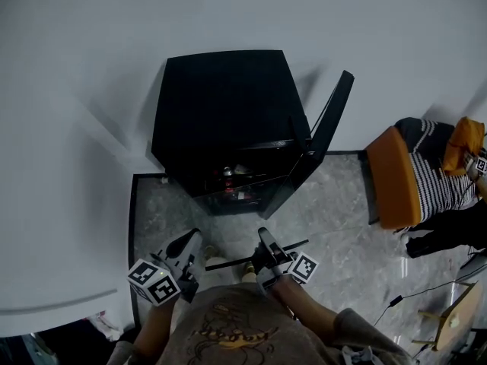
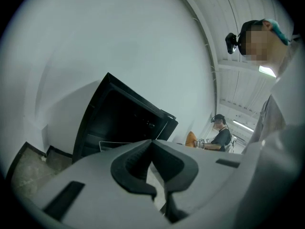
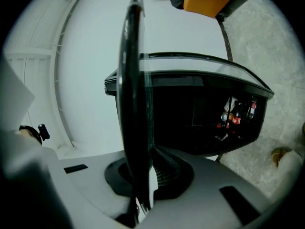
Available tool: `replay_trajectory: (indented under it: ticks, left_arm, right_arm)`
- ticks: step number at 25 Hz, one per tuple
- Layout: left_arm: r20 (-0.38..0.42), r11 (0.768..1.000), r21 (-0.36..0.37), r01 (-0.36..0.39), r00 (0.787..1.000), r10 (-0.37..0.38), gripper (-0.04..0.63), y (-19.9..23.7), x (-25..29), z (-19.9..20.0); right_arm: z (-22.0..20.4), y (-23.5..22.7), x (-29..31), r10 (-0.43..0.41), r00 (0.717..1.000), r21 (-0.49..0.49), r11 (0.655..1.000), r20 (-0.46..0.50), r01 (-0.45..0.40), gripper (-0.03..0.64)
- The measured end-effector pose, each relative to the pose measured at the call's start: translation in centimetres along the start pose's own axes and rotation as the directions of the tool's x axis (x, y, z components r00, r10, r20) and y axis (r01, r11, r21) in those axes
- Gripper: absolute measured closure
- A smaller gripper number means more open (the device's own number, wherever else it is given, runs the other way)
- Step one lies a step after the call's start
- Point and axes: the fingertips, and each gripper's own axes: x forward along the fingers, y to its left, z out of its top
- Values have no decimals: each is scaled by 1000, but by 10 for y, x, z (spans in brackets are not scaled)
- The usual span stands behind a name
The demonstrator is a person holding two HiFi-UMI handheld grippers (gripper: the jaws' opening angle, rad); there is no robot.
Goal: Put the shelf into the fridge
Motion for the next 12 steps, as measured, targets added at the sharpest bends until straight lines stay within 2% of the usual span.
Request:
replay_trajectory:
  ticks: [12]
  left_arm:
    - [-44,999,0,35,998,-35,597,29,19,-19]
  right_arm:
    - [-1,-47,11,4,998,-6,1000,59,-3,591]
